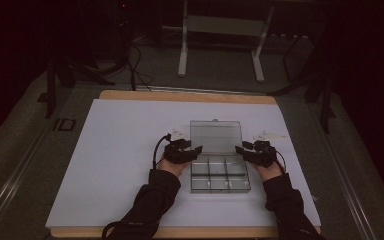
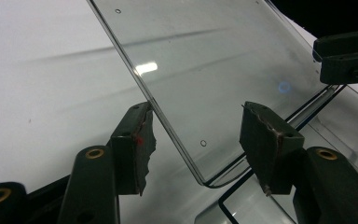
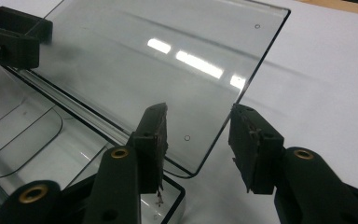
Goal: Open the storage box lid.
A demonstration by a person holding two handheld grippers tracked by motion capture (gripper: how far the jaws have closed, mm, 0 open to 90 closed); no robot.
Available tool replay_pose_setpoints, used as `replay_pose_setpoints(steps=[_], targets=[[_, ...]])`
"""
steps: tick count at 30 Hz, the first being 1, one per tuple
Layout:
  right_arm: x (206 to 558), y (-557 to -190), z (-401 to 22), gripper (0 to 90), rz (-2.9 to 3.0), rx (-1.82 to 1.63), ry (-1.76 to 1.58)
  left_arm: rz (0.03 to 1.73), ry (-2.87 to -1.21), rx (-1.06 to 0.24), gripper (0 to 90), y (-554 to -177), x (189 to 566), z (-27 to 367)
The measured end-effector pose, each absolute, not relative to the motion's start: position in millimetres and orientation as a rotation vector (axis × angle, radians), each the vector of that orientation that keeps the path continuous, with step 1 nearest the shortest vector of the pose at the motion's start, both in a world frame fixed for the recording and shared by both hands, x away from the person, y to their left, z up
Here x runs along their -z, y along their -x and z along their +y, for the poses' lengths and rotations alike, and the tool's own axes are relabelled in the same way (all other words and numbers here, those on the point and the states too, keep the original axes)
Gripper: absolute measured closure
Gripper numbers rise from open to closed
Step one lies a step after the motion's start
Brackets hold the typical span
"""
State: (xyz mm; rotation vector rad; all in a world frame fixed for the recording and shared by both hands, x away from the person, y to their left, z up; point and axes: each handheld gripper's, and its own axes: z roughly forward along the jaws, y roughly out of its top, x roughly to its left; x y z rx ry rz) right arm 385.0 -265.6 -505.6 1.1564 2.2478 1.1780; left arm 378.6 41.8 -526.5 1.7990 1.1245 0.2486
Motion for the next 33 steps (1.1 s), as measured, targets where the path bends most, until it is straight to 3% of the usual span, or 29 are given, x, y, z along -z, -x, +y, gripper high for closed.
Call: replay_pose_setpoints(steps=[16, 25, 27, 33], targets=[[506.0, -388.2, -263.5, 55.5, 2.271, -1.160, -1.175, 1.088, -1.858, -0.313, 44.3, -378.1, 521.7, 37.9], [500.4, -388.3, -261.5, 52.4, 2.289, -1.182, -1.156, 1.054, -1.886, -0.312, 35.9, -377.6, 515.0, 35.0], [499.6, -388.4, -261.0, 52.1, 2.290, -1.184, -1.155, 1.044, -1.878, -0.303, 28.8, -377.1, 512.9, 35.2], [495.9, -388.8, -258.3, 36.1, 2.301, -1.177, -1.127, 0.988, -1.950, -0.341, 9.1, -374.6, 506.8, 29.7]])
